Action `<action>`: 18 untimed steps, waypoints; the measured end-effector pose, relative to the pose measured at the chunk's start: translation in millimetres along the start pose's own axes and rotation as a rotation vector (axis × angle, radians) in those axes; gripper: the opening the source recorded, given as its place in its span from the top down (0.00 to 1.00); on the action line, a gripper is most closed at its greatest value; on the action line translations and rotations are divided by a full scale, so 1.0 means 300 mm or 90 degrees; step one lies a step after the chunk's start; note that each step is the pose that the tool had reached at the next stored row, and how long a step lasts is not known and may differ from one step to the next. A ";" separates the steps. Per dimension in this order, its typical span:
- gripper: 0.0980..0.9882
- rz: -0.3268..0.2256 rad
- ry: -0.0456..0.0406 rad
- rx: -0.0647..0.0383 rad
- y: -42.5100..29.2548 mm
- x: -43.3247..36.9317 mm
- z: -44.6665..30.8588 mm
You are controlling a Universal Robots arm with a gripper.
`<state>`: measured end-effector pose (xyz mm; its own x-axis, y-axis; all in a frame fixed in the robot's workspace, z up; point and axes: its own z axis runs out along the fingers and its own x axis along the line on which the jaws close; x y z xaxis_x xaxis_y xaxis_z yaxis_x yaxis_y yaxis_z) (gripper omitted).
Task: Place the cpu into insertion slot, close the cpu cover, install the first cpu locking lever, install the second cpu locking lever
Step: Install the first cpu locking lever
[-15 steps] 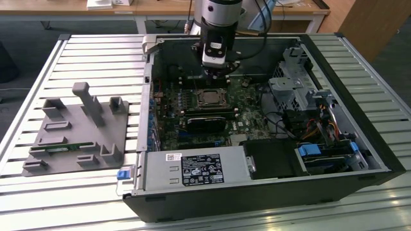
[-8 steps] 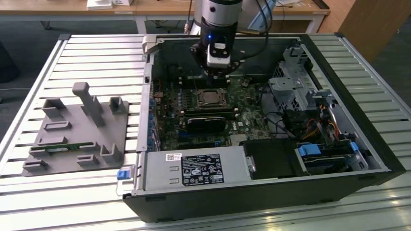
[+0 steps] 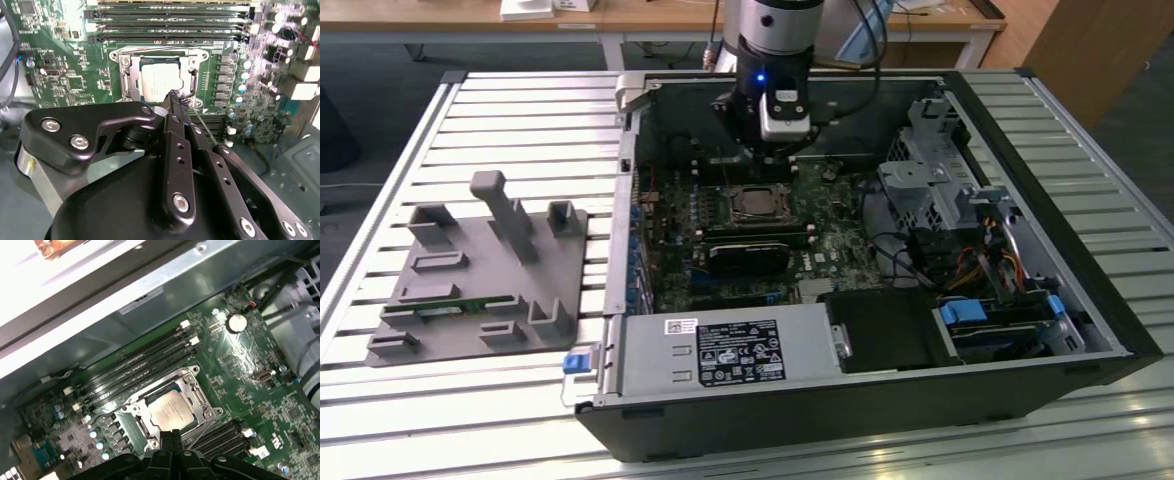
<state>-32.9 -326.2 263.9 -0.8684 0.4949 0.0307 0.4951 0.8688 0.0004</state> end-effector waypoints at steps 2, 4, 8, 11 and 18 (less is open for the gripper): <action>0.99 -0.019 0.0000 0.001 0.000 0.000 0.000; 0.99 -0.035 -0.0002 0.001 0.000 0.000 0.000; 0.99 -0.070 -0.0004 0.002 0.000 0.000 0.001; 0.99 -0.097 -0.0011 0.002 0.000 0.000 0.001; 0.99 -0.144 -0.0091 0.000 0.000 0.000 0.002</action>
<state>-32.8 -326.3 263.4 -0.9574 0.2883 0.0156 0.2884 0.9575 0.0059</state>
